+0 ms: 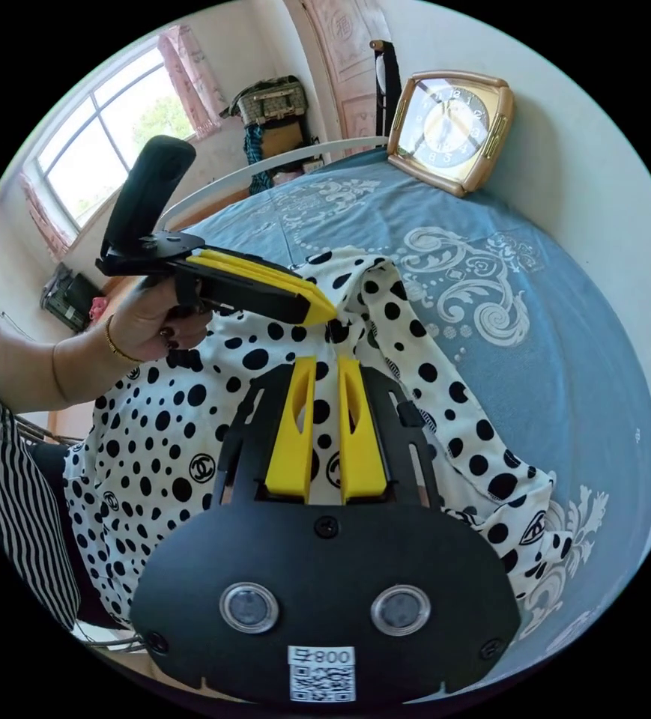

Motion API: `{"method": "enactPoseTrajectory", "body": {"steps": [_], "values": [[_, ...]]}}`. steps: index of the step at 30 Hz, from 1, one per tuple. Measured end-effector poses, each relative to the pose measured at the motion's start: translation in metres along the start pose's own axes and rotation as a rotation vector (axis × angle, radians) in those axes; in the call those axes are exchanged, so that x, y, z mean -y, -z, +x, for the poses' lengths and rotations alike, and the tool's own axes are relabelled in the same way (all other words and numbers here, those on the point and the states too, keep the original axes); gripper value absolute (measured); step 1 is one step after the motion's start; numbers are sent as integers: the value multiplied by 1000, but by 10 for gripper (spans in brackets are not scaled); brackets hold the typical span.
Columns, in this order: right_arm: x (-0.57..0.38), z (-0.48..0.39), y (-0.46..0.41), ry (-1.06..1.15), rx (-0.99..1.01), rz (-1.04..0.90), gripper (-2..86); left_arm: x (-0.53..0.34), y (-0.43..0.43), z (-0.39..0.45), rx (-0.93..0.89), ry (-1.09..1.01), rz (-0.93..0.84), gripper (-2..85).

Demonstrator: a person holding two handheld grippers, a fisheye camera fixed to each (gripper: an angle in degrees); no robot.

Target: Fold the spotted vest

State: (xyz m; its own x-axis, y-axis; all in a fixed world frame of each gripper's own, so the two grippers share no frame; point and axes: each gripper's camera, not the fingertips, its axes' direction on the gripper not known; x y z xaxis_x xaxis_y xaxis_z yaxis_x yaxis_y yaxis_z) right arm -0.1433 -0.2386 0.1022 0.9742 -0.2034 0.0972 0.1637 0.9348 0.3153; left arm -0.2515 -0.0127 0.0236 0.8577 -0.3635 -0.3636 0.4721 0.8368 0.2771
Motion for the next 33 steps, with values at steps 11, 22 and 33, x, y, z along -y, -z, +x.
{"method": "enactPoseTrajectory", "body": {"steps": [11,22,33], "values": [[22,-6,-10,12,-30,18,65,1,26,-29,-79,29,11,6],[46,53,-22,1,394,-67,25,7,41,-44,-102,13,22,8],[33,90,-10,-134,264,135,14,6,51,-52,-115,26,43,6]]}}
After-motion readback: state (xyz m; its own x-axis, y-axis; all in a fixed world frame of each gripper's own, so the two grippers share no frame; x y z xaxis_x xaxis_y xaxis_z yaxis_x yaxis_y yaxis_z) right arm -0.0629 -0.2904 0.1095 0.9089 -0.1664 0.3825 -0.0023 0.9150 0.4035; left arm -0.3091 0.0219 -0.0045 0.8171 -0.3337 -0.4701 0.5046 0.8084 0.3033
